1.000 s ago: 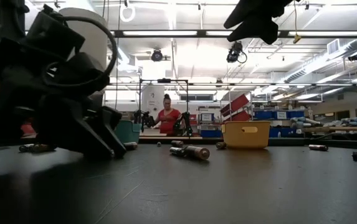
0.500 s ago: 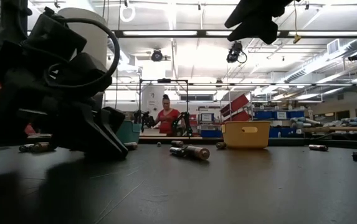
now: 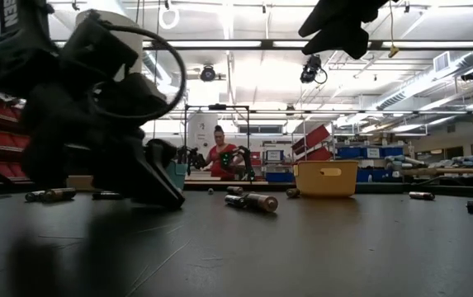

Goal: Sort batteries
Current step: Put the silver battery into the blue bin

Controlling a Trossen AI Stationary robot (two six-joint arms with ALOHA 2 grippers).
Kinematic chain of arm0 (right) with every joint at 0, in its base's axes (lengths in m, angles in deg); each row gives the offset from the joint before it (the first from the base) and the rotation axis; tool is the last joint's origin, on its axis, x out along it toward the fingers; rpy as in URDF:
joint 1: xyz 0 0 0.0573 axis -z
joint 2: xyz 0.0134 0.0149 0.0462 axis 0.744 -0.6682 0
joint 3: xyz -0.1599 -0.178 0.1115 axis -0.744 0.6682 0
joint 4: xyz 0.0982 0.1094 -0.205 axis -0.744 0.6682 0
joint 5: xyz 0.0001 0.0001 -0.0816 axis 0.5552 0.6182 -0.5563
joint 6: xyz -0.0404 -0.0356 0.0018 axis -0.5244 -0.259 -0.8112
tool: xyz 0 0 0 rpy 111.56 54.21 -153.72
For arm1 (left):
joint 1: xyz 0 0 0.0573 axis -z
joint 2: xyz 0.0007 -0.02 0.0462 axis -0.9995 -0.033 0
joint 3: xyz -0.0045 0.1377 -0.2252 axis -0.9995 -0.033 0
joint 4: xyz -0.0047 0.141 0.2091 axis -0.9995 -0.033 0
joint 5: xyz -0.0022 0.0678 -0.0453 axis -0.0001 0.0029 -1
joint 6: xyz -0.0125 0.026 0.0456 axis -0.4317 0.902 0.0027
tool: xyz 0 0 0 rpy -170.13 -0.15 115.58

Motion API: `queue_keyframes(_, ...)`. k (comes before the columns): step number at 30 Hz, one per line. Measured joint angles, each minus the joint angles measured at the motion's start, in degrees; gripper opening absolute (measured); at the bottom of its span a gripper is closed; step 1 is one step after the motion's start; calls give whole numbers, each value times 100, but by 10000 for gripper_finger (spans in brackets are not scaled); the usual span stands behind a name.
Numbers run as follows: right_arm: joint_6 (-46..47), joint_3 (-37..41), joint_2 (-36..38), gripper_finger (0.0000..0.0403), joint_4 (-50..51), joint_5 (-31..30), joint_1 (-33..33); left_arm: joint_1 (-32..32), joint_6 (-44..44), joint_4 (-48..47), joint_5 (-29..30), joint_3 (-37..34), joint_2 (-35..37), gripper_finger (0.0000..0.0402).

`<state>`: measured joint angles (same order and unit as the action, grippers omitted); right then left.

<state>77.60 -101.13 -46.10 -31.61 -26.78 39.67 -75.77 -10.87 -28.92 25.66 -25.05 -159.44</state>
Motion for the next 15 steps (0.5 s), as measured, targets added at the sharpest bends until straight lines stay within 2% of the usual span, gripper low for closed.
queue_keyframes(10, -13, 0, 0, 187, 16, 44, 2, -664, -14, -1921, 274, 529, 908, 37)
queue_keyframes(15, -12, 0, 0, 187, 33, 46, 2, -1098, -75, -3071, 484, 1064, 1348, 37)
